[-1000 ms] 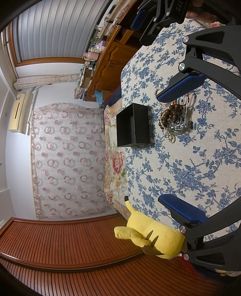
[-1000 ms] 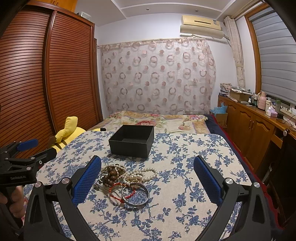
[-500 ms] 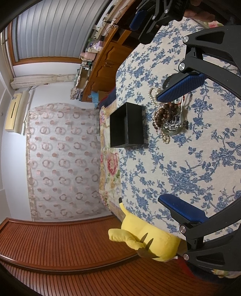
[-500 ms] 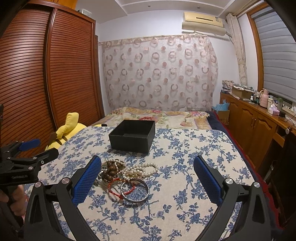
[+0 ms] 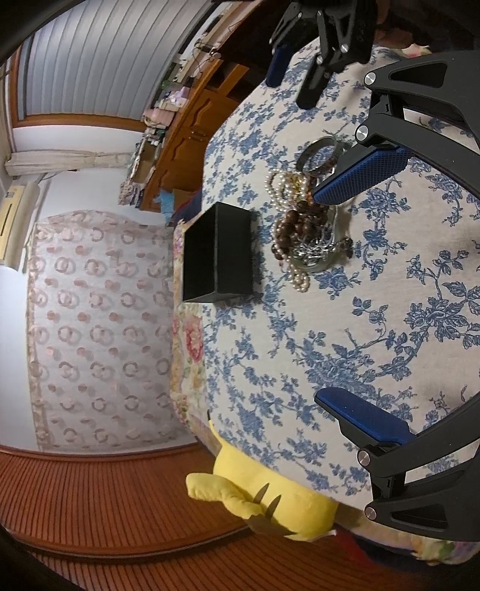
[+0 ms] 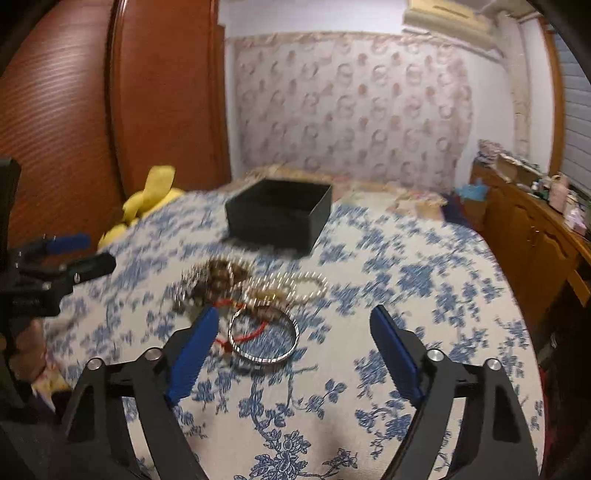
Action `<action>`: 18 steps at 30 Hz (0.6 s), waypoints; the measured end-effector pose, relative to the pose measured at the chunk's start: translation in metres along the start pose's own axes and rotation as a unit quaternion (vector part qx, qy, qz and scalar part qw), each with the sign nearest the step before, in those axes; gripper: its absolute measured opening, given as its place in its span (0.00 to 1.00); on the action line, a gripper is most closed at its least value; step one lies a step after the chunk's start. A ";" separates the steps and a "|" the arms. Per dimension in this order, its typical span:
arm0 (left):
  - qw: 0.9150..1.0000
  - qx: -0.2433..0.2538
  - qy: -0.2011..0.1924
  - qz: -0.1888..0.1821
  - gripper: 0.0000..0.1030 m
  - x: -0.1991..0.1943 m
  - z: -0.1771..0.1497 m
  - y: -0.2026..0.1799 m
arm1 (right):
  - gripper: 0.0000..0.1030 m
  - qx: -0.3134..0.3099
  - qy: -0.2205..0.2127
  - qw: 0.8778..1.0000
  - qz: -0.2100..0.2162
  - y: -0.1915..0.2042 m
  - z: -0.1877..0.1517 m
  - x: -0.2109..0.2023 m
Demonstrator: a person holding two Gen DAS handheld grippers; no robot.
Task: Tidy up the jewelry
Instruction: 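Move the open left tool down toward the tangled jewelry pile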
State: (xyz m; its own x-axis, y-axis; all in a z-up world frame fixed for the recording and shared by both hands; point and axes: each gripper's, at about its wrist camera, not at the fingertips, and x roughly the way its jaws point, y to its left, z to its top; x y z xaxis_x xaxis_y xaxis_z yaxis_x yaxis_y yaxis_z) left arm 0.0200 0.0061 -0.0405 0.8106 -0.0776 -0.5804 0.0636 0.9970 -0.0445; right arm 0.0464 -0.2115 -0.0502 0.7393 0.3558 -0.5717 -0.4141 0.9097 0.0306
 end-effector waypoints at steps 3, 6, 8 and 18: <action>1.000 -0.002 0.012 -0.009 0.93 0.008 -0.004 0.002 | 0.80 -0.007 0.024 0.999 0.024 0.004 -0.004 0.015; 1.000 -0.005 0.023 -0.014 0.93 0.015 -0.007 0.004 | 0.80 -0.008 0.046 0.998 0.045 0.005 -0.006 0.030; 0.999 -0.006 0.030 -0.022 0.93 0.019 -0.009 0.006 | 0.79 -0.008 0.058 0.997 0.057 0.005 -0.008 0.039; 0.995 -0.020 0.063 -0.075 0.80 0.043 -0.012 0.013 | 0.71 0.004 0.108 0.990 0.091 -0.007 -0.009 0.067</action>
State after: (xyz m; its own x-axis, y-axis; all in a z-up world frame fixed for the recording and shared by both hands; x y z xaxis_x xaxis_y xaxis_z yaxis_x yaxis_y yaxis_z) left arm 0.0484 0.0158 -0.0761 0.7142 -0.2267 -0.6622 0.1533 0.9738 -0.1680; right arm 0.0934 -0.1959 -0.0963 0.5218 0.4615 -0.7174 -0.5258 0.8362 0.1556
